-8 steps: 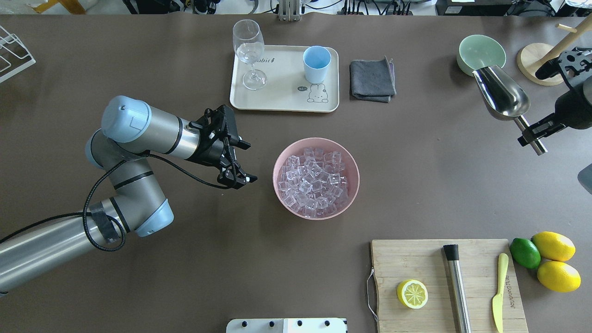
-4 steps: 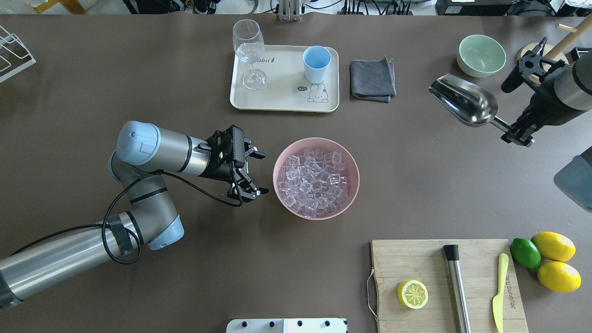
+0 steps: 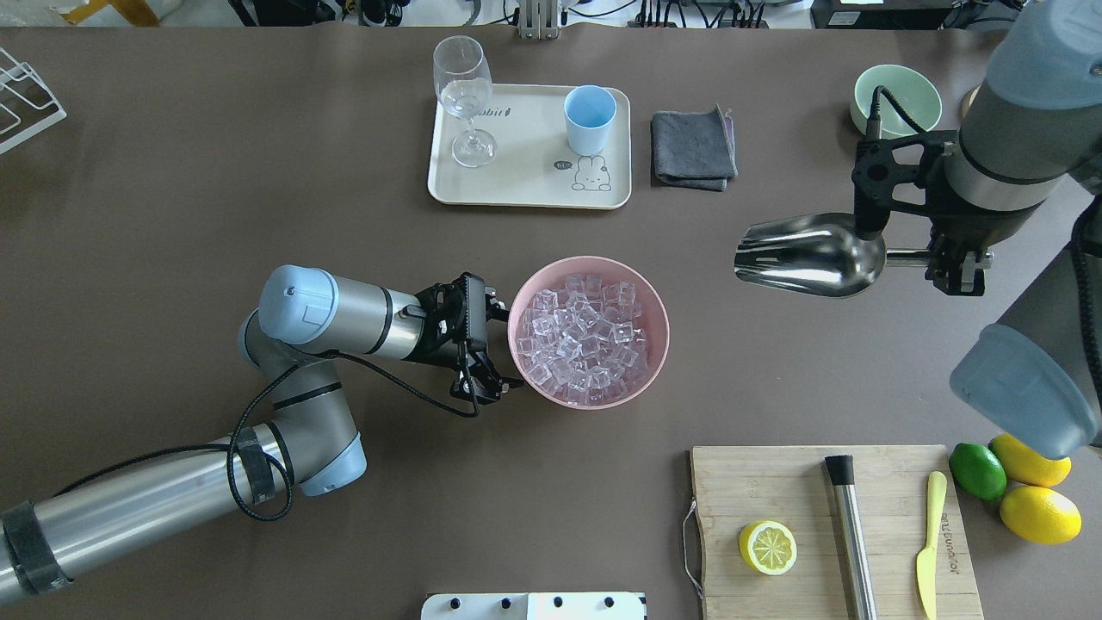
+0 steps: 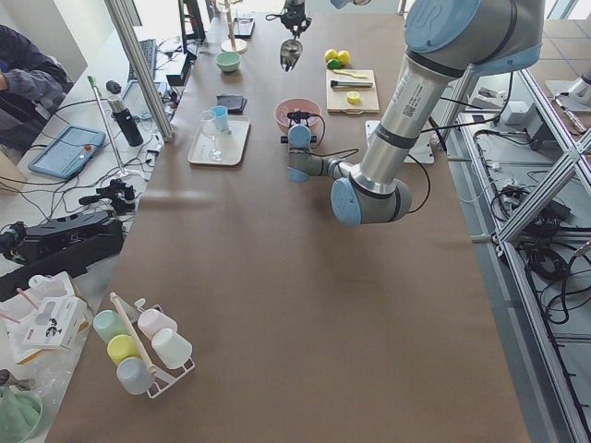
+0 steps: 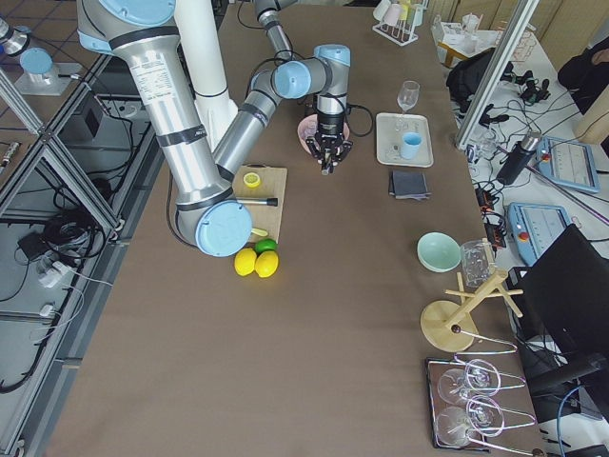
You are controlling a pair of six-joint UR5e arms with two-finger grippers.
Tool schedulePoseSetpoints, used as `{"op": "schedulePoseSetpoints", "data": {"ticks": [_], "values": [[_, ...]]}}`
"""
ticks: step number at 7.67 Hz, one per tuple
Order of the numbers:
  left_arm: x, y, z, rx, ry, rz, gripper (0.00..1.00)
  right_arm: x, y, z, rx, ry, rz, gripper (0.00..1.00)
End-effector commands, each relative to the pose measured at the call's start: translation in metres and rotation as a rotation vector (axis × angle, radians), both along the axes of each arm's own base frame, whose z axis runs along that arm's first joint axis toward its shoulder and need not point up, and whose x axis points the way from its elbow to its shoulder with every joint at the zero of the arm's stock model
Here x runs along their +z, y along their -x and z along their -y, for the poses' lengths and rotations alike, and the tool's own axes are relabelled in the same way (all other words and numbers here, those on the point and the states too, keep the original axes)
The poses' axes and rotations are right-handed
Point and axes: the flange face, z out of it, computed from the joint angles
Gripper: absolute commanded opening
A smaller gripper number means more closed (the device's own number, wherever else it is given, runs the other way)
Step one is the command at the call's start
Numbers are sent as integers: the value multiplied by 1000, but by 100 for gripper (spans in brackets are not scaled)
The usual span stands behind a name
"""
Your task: Put ice in cup with scoop
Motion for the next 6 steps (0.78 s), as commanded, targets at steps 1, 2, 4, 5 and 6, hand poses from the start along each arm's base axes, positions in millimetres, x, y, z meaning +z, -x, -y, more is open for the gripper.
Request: {"op": "schedulePoseSetpoints", "data": {"ticks": [1,2,4,5,6], "values": [[-1,-4,1,0,20,19,98,-29,41,0,-88,-22,-162,0],[-3,-6,2,2,23,23,98,-23,45,3,-97,-25,-208,0],[-7,-8,3,2,27,27,98,-44,79,39,-156,4,-280,0],[-8,-8,3,3,26,26,98,-63,88,48,-166,-5,-291,0],[-9,-8,3,3,26,24,98,-79,93,49,-170,-20,-279,0]]}}
